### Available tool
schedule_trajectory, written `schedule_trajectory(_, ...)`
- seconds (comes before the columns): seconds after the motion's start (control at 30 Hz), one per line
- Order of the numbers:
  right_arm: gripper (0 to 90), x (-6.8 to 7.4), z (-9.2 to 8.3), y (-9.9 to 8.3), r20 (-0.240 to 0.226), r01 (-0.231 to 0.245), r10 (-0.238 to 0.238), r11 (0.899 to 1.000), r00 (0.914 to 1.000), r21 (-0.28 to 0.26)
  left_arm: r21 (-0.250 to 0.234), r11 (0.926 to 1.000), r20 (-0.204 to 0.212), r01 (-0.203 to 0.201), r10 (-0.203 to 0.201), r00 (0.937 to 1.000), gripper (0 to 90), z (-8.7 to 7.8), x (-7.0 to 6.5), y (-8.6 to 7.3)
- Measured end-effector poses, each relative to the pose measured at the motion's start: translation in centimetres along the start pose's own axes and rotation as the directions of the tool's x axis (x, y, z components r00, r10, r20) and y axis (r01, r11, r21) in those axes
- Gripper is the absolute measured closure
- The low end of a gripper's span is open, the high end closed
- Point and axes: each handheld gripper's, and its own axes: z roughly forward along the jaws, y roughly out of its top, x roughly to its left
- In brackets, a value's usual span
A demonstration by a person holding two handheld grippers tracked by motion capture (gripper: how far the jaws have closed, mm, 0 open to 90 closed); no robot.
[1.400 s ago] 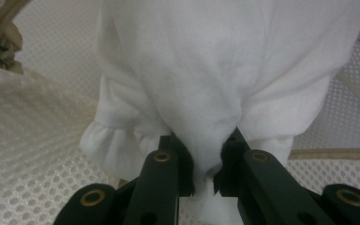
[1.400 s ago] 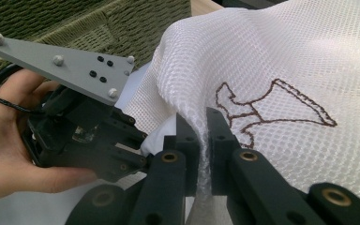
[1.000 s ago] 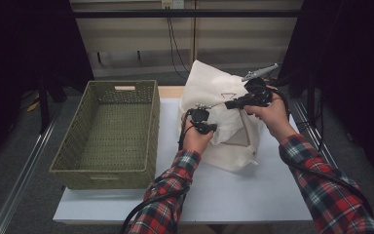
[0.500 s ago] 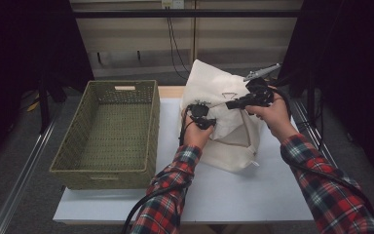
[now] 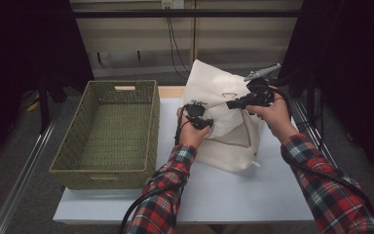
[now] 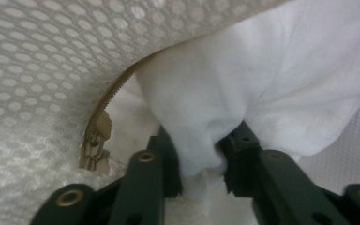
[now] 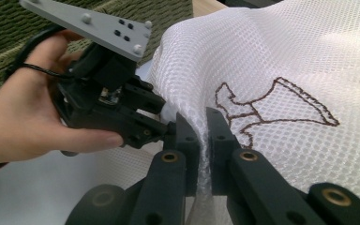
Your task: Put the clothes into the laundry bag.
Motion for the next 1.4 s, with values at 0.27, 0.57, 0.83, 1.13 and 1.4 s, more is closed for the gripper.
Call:
schedule_trajectory(0.27, 87.0, -0.1, 0.4, -0.2, 0.023, -0.015, 0.015, 1.000, 0.9996, 0.015, -0.003, 0.9984, 0.020, -0.057, 0.057, 0.9982, 42.3, -2.0, -0.3, -0.5)
schedule_trajectory(0.57, 86.9, -0.1, 0.7, -0.1, 0.029, -0.003, 0.002, 1.000, 0.9996, 0.023, 0.009, 0.9902, 0.012, -0.139, 0.139, 0.9902, 22.8, -4.1, -0.6, -1.2)
schedule_trajectory(0.83, 86.8, -0.1, 0.6, 0.0, 0.024, 0.001, -0.002, 1.000, 0.9997, 0.028, 0.054, 0.9836, -0.074, -0.172, 0.176, 0.9817, 20.1, -5.2, 0.5, -2.6)
schedule_trajectory(1.13, 86.8, 0.1, 1.0, 0.2, 0.023, 0.012, -0.013, 0.999, 0.9996, 0.035, 0.142, 0.9621, -0.102, -0.233, 0.248, 0.9634, 34.4, -2.8, 1.2, -5.1)
schedule_trajectory(1.4, 86.8, -0.1, 1.1, 0.1, 0.014, 0.008, -0.009, 0.999, 0.9999, 0.033, 0.140, 0.9511, -0.114, -0.275, 0.292, 0.9496, 53.6, -2.1, 0.8, -5.4)
